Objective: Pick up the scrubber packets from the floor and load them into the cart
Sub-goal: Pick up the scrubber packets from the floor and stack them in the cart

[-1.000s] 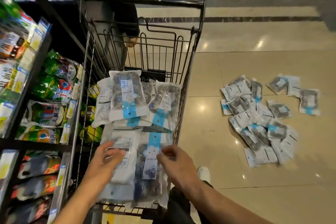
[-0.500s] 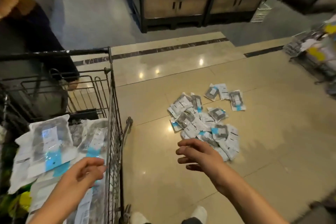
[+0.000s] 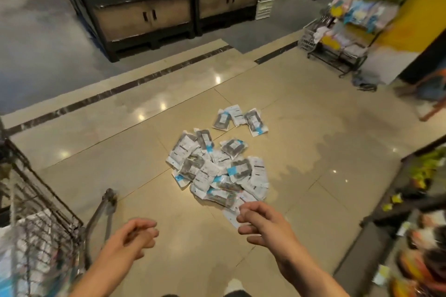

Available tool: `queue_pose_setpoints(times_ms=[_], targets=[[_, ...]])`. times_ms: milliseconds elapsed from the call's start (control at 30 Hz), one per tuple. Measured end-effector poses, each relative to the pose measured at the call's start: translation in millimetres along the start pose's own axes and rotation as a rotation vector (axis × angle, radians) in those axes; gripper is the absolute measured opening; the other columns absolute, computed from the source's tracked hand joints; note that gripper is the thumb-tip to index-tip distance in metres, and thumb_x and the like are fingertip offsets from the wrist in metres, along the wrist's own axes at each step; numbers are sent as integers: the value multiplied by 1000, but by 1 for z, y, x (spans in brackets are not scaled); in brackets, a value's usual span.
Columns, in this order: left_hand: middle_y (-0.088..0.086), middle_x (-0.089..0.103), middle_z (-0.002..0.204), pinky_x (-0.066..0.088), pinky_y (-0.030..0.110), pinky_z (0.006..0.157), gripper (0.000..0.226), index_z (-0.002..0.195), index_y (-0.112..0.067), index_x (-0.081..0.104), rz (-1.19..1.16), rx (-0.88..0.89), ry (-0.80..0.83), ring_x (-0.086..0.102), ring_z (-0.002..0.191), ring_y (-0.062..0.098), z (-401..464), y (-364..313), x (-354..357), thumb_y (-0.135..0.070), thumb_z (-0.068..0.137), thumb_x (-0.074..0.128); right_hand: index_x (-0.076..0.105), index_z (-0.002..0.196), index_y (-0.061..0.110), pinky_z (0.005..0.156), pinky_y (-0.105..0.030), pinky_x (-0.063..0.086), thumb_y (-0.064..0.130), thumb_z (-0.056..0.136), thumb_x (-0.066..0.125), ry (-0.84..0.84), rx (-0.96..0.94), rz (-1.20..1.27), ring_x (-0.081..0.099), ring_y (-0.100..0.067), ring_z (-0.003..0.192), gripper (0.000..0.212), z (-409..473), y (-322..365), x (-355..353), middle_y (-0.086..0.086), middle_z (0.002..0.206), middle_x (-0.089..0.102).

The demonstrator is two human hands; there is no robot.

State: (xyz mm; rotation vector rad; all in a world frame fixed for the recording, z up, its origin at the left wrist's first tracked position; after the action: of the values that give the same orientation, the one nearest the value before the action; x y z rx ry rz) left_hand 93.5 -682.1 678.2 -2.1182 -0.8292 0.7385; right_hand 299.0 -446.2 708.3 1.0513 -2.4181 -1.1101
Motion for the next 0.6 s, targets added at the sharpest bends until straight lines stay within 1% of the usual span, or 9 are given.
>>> queue_pose_setpoints(times_ms=[67, 133, 233, 300, 367, 400, 467, 533, 600], targets=[[-1, 81, 89, 50, 36, 79, 37, 102, -16, 72, 26, -6, 32, 74, 91, 26, 7, -10, 30, -33, 70, 72, 74, 99, 22, 78, -31, 49, 25, 92, 70, -17, 19, 28, 71, -11, 76, 8, 9, -1, -26, 0, 95, 78], [0, 81, 92, 51, 36, 79, 23, 102, -17, 72, 48, -10, 58, 74, 91, 25, 17, -20, 55, -26, 82, 78, 74, 98, 21, 77, -31, 49, 23, 93, 68, -38, 38, 47, 70, -12, 76, 7, 20, -2, -47, 0, 94, 78], [1, 81, 93, 50, 36, 79, 7, 101, -18, 73, 67, -33, 77, 73, 91, 24, 36, -34, 75, -14, 96, 72, 74, 100, 21, 76, -33, 50, 21, 96, 66, -80, 71, 66, 70, -14, 77, 10, 41, 0, -70, 1, 92, 78], [2, 81, 93, 50, 37, 78, 7, 101, -17, 73, 70, -42, 83, 73, 92, 26, 53, -46, 85, -14, 95, 73, 75, 97, 22, 75, -32, 51, 21, 96, 66, -89, 92, 71, 71, -16, 79, 10, 58, 4, -78, 0, 91, 79], [2, 81, 92, 50, 36, 78, 24, 100, -18, 73, 89, -54, 95, 73, 92, 26, 71, -59, 96, -28, 79, 78, 76, 94, 23, 74, -30, 53, 21, 96, 67, -92, 121, 59, 73, -19, 84, 9, 77, 11, -83, -1, 95, 79], [2, 80, 93, 49, 36, 77, 33, 100, -18, 73, 93, -56, 106, 73, 92, 25, 83, -67, 103, -33, 71, 74, 76, 93, 23, 73, -30, 53, 22, 95, 68, -94, 134, 51, 74, -20, 87, 9, 88, 16, -85, -2, 97, 79], [5, 80, 94, 49, 35, 76, 39, 100, -16, 74, 114, -49, 139, 74, 90, 25, 110, -83, 118, -35, 66, 69, 76, 93, 23, 73, -29, 53, 21, 95, 67, -97, 140, 44, 75, -17, 84, 9, 112, 28, -90, -4, 98, 78], [6, 79, 94, 50, 35, 76, 34, 100, -16, 73, 142, -41, 174, 74, 91, 27, 143, -100, 137, -32, 70, 74, 75, 93, 23, 75, -29, 52, 21, 95, 67, -112, 153, 41, 75, -14, 80, 9, 138, 41, -99, -2, 99, 79], [4, 79, 94, 51, 37, 79, 18, 101, -18, 73, 170, -46, 214, 74, 95, 28, 181, -116, 159, -24, 85, 79, 75, 94, 24, 75, -29, 52, 23, 94, 69, -138, 176, 55, 74, -13, 80, 6, 165, 53, -109, -2, 99, 78]])
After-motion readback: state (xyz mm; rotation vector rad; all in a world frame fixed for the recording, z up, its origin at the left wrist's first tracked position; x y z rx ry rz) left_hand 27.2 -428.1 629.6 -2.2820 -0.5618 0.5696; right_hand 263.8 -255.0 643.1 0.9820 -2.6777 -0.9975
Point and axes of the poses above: each hand's wrist, its own z-axis towards the middle knuckle, its own x-axis out of the palm, y = z × x, the point moved 6 cm from there along z, towards the middle knuckle
